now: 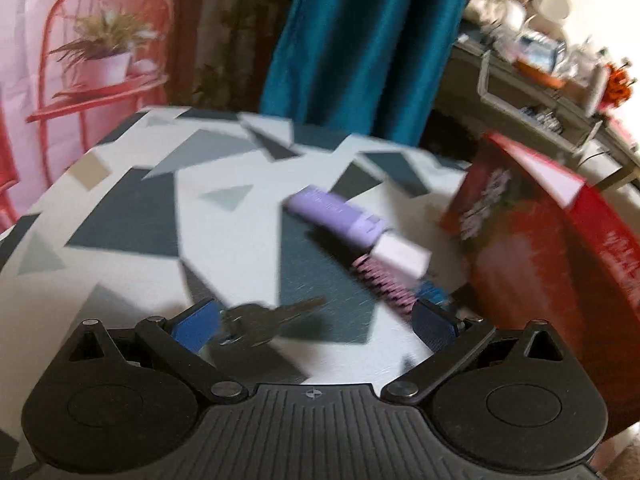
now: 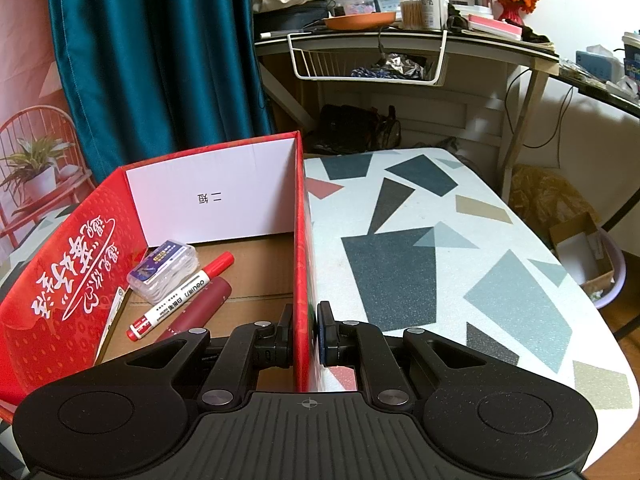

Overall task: Organize rigid objects
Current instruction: 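Move the left tool back over the silver key, then lower the left tool onto the silver key and close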

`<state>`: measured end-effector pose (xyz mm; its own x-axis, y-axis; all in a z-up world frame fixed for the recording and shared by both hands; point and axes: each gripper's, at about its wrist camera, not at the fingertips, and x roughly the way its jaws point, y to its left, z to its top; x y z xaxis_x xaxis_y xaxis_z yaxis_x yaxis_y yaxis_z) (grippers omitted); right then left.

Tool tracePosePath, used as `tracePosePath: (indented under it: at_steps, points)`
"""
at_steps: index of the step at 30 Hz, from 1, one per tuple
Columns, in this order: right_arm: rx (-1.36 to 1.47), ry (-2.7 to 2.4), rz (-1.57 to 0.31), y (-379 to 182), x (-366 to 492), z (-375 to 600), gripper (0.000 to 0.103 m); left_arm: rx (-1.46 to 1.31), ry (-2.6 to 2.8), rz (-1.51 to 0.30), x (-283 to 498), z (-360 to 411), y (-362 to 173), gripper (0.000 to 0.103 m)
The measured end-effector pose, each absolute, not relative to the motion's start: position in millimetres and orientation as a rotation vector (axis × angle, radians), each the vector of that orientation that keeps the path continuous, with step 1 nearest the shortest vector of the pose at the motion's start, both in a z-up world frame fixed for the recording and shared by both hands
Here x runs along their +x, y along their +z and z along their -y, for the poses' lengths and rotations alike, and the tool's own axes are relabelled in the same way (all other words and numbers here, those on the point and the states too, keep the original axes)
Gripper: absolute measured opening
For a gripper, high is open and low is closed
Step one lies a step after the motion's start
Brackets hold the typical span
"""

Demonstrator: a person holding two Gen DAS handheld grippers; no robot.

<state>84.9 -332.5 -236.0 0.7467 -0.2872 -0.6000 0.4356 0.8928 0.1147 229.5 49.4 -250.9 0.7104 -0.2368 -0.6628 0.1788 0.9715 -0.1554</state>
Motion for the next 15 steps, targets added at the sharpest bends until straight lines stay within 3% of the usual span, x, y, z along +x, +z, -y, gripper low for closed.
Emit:
tracePosePath:
  at_steps: [6,10,15]
  points:
    - [0.253,-0.401,-0.613,-235.8,84.7,332.8,0.010,-0.147,-0.164,-0.746,232.1,-65.7,-258.3,0.096]
    - [0.253,-0.401,-0.613,-235.8,85.0,333.4,0.010,-0.114,-0.186,-0.728,237.4,-66.5,-257.2,0.063]
    - [0.251,-0.401,-0.614,-235.7,85.0,333.4,0.010,-0.133,-0.153,-0.728,241.8,-73.5,-262.7,0.061]
